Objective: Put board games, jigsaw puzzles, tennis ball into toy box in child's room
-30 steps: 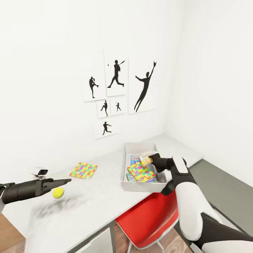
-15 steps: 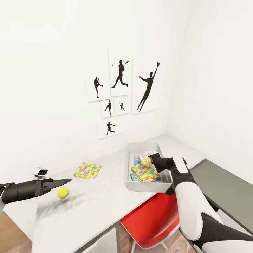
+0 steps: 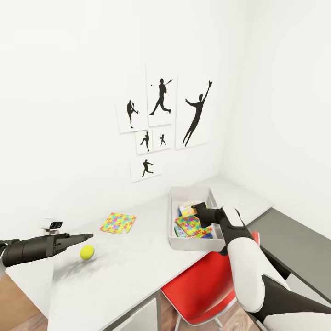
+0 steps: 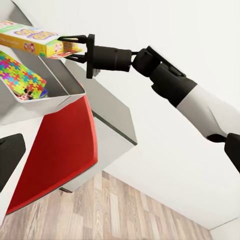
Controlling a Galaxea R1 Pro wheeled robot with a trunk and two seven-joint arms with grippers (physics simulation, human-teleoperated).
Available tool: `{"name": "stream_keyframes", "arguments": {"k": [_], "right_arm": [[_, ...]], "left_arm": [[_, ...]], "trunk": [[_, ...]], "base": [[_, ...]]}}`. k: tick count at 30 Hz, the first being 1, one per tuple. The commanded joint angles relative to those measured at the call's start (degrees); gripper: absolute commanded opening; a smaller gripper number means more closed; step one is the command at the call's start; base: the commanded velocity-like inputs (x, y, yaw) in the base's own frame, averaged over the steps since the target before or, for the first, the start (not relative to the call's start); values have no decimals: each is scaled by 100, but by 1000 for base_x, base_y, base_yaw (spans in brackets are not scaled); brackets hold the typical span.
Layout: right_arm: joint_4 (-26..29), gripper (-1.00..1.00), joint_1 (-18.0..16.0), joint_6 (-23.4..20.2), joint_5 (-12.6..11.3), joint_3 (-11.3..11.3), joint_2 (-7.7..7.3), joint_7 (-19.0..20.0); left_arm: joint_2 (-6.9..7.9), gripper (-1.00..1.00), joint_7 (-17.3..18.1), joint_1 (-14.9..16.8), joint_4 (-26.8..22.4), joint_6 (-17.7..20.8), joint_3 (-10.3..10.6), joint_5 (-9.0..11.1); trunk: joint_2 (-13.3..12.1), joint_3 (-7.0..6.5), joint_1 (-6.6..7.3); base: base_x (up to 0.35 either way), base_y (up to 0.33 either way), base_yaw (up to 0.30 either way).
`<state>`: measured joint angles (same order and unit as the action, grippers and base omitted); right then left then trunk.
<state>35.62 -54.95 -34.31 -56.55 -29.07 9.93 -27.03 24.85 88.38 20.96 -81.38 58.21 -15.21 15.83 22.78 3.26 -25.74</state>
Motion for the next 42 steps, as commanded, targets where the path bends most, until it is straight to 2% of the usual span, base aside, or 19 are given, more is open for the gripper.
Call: {"name": "stream_keyframes", "arguments": {"k": [1, 14, 25, 41, 42], "right_arm": [[-4, -100, -9, 21, -73, -29, 7, -56], [-29, -100, -7, 199, -75, -29, 7, -58], [-29, -100, -7, 205, -75, -29, 7, -57], [-29, -100, -7, 205, -75, -29, 7, -57], [-29, 100, -7, 205, -75, -29, 7, -57]], "left_arm": [[2, 100, 21, 5, -1, 60, 1, -1], [16, 100, 37, 5, 69, 88, -8, 8], [20, 100, 47, 5, 69, 103, -8, 8], [29, 100, 47, 5, 69, 103, -8, 8], [29, 100, 49, 5, 69, 103, -8, 8]], "trunk": [[14, 14, -4], [14, 14, -4], [375, 176, -202], [375, 176, -202], [375, 176, -202]], "base": [[0, 2, 0], [0, 0, 0], [0, 0, 0], [0, 0, 0], [0, 0, 0]]}}
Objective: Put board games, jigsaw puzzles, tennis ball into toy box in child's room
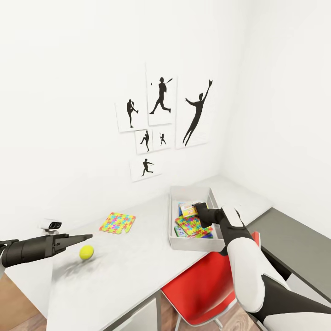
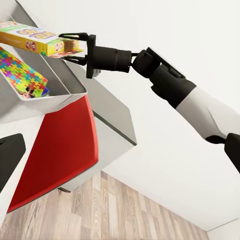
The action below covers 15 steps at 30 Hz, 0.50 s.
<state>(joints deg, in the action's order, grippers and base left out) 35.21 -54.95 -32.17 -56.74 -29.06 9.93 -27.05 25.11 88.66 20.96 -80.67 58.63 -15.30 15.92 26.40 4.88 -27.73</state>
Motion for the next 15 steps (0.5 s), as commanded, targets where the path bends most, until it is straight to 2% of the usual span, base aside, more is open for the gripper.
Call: {"name": "stream_keyframes", "arguments": {"k": [1, 7, 15], "right_arm": [[13, 100, -7, -12, -60, -29, 7, -55], [13, 100, -7, -17, -79, -29, 7, -55], [13, 100, -7, -46, -100, -37, 7, -48]], "left_arm": [[2, 100, 25, 5, -1, 61, 1, -1], [2, 100, 44, 5, -1, 67, 1, 14], [2, 100, 46, 5, -1, 71, -108, 16]], "trunk": [[12, 13, -3], [12, 13, -3], [12, 13, -3]], "base": [[0, 0, 0], [0, 0, 0], [0, 0, 0]]}}
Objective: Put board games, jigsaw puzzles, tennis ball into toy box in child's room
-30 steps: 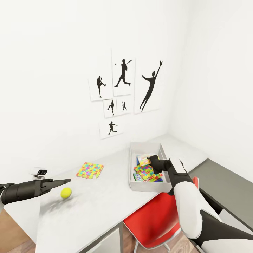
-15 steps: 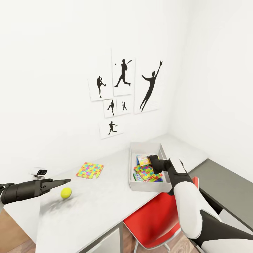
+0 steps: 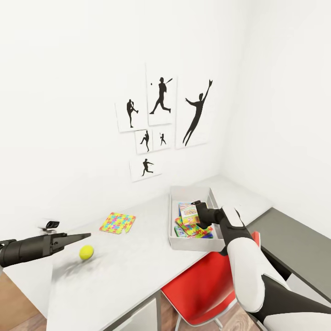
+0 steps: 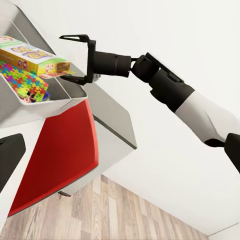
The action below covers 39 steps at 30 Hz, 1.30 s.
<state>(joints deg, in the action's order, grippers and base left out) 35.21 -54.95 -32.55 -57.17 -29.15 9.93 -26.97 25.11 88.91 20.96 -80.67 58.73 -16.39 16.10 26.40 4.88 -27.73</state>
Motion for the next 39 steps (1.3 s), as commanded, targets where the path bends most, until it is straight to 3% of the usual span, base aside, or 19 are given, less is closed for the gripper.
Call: {"name": "stream_keyframes", "arguments": {"k": [1, 12, 33, 36, 39], "right_arm": [[13, 100, -7, -13, -57, -29, 7, -55], [13, 100, -7, -58, -329, -29, 7, -61], [19, 100, -7, -86, -332, -25, 7, -69], [75, 100, -11, -384, -327, -21, 7, -70], [272, 100, -27, -1143, -328, -24, 7, -51]], "left_arm": [[2, 100, 22, 5, -1, 60, -1, -2], [17, 100, 30, 5, 7, 83, -14, 10], [8, 100, 43, -1, 8, 78, -32, 38], [3, 100, 42, -4, 8, 77, -31, 34], [3, 100, 46, -4, 8, 77, -31, 28]], "trunk": [[12, 13, -3], [-349, -149, 194], [-349, -149, 194], [-349, -149, 194], [-349, -149, 194]], "base": [[0, 0, 0], [-16, 0, 0], [-37, 0, 0], [-4, 0, 0], [0, 0, 0]]}}
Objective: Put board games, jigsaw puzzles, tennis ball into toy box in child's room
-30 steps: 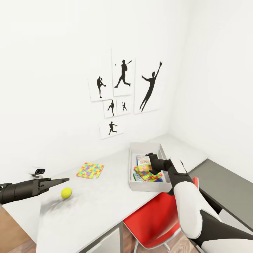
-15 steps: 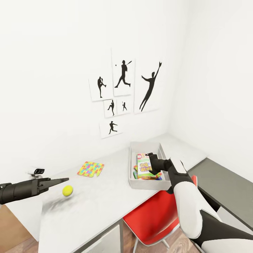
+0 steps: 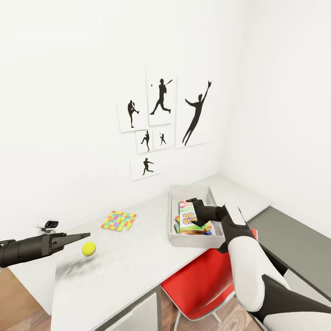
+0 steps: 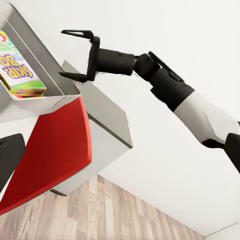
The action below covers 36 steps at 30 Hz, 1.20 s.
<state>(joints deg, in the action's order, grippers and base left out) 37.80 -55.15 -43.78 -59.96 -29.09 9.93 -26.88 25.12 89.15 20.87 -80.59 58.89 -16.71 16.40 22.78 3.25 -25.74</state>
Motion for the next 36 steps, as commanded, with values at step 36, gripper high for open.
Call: {"name": "stream_keyframes", "arguments": {"k": [36], "right_arm": [[5279, 100, 4014, -1622, -371, 1667, -2021, 3946]], "left_arm": [[13, 100, 15, -13, -1, 13, 1, -15]], "trunk": [[13, 14, -4]], "base": [[0, 0, 0]]}}
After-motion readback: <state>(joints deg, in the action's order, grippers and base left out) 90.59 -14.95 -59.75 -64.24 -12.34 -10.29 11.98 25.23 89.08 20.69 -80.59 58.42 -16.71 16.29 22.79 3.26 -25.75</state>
